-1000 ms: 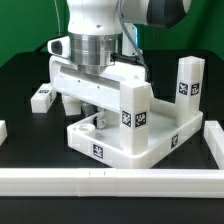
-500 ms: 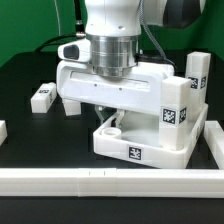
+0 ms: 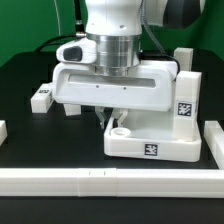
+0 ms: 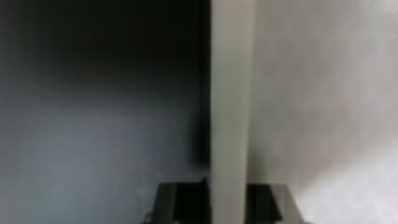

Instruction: Assemble desk

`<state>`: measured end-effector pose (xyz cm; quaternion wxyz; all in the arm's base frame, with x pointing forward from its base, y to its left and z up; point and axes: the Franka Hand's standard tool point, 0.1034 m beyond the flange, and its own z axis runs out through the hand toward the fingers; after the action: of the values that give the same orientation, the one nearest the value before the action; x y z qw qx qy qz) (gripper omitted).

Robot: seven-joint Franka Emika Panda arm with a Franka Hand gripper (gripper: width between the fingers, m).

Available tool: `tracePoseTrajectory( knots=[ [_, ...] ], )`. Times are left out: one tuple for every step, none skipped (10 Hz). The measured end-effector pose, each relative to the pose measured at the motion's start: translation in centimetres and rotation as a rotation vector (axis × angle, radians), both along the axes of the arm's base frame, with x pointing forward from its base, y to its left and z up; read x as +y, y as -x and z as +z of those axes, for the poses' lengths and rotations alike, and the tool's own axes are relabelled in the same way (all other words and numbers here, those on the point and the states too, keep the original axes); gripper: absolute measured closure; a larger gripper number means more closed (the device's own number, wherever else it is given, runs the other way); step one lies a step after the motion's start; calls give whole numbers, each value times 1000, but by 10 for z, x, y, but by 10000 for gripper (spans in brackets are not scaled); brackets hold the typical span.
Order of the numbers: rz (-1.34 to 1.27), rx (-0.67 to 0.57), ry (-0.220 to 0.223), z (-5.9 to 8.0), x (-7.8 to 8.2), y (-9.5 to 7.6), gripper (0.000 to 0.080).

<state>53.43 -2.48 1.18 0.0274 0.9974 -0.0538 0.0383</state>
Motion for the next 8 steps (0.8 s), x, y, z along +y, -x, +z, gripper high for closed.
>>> tracePoseTrajectory(
  knots=[
    [54, -2, 10, 1, 1, -4, 738],
    [120, 0, 17, 2, -1, -5, 738],
    [164, 2, 21, 2, -3, -5, 738],
    [224, 5, 29, 3, -3, -6, 738],
    [284, 8, 38, 3, -3, -8, 737],
    [321, 6, 45, 4, -1, -12, 737],
    [355, 4, 54, 6, -2, -16, 737],
    [419, 4, 66, 8, -3, -21, 737]
  ],
)
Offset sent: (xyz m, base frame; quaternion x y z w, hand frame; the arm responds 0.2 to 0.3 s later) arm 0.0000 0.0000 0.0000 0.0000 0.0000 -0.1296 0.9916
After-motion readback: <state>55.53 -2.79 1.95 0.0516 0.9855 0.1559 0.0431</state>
